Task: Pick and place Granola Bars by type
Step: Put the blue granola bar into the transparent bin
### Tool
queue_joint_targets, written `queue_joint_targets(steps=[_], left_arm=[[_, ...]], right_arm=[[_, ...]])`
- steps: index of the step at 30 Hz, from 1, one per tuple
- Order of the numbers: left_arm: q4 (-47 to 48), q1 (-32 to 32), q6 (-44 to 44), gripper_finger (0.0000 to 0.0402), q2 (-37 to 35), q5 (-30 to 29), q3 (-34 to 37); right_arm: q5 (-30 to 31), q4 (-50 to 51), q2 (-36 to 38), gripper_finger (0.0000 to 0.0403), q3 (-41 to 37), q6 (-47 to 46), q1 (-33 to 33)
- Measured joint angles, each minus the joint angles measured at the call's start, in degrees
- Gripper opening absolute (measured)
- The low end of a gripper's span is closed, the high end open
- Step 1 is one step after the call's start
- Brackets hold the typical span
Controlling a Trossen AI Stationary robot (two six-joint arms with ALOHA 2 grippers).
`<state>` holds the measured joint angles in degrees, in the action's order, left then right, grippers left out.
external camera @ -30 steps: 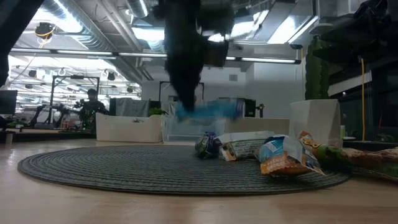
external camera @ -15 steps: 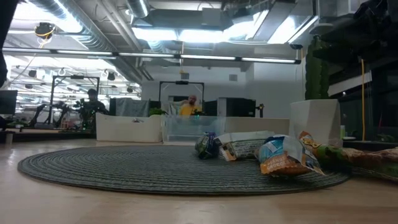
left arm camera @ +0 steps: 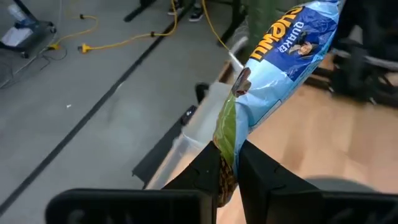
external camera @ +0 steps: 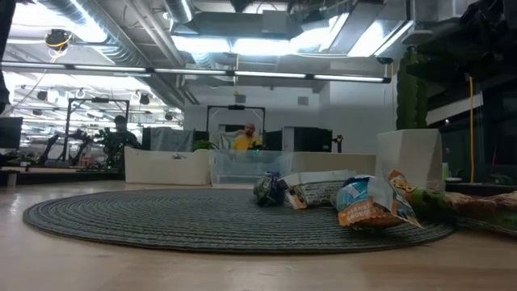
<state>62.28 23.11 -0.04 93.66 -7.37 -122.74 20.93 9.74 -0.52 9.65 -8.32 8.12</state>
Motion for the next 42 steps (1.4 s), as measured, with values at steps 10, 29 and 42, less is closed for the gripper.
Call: queue_joint_targets(steps=[10, 29, 42], left_arm=[[-0.33, 13.87, 1.55, 0.0032, 6.95, 9.97, 0.6], [-1.21, 15.65, 3.21, 0.0047, 29.84, 15.08, 9.9], [3.52, 16.03, 4.2, 0.02, 24.21, 15.33, 9.9]], right_arm=[[0.02, 0.0, 0.0, 0.028, 0.0, -0.39, 0.0], [0.59, 0.02, 0.01, 0.028, 0.0, -0.39, 0.0], [0.57, 1.8, -0.01, 0.028, -0.02, -0.39, 0.0]])
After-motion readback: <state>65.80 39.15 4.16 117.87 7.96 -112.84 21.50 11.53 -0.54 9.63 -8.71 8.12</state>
